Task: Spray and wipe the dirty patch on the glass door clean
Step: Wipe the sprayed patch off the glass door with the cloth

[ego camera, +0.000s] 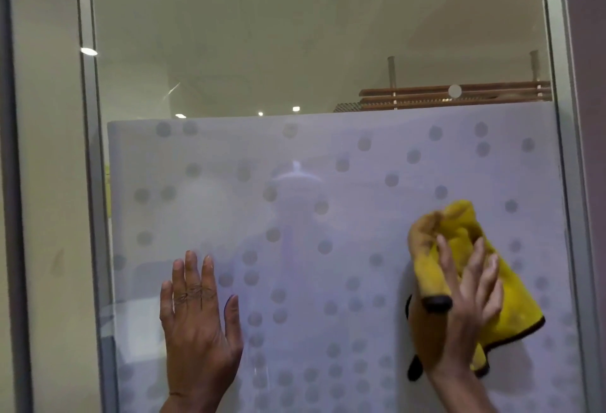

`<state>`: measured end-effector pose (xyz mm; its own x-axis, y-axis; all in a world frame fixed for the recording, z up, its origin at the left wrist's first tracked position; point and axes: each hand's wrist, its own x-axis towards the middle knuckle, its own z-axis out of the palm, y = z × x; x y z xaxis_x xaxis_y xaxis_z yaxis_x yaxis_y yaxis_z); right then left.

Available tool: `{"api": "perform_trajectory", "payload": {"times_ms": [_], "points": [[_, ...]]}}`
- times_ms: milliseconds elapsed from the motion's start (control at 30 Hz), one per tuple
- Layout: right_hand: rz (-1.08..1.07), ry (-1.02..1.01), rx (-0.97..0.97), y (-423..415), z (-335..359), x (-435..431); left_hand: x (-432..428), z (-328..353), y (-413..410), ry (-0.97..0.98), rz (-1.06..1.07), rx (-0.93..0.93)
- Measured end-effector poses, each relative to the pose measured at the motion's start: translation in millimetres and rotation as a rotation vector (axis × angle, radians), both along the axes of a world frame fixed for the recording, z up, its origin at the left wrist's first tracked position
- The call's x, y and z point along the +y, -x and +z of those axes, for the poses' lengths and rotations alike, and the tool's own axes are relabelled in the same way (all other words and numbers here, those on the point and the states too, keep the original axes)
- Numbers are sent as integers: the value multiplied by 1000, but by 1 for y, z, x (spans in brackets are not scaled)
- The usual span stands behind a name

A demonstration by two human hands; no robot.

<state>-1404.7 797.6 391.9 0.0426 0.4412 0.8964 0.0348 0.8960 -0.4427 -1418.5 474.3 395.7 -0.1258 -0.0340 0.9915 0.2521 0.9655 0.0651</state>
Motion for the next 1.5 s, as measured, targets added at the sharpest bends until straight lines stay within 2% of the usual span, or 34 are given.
{"api": "perform_trajectory", "payload": {"times_ms": [167,233,300,433,567,633,733,833,1000,1067,1167,1333,1500], "points": [[156,120,30,2,111,-26,1,0,-3,3,3,-27],[206,3,14,-2,144,-54,0,0,-2,6,9,-25],[262,-209,-14,-7,155,-87,1,-1,-1,7,21,-15],[362,-582,-113,-16,106,-140,1,-3,-1,3,14,-5],[429,-779,-205,-17,-24,-149,-3,-3,0,28,36,-19],[379,-680,-231,-11,-76,-126,0,-3,-3,-20,4,-13],[178,-496,-138,2,-99,-68,3,0,-5,-22,-10,-25],[92,-197,-42,-2,-63,-34,1,-1,-5,-13,2,-36],[177,75,51,7,63,-52,2,-1,-4,-17,13,-45],[228,72,87,6,107,-79,2,0,-5,-16,17,-44],[280,-169,25,-4,126,-130,2,-1,-5,-16,-1,-31],[416,-487,-96,-13,49,-172,-4,-3,0,-78,-137,70],[497,-613,-164,-20,-80,-155,-1,-3,1,-107,-136,116]]}}
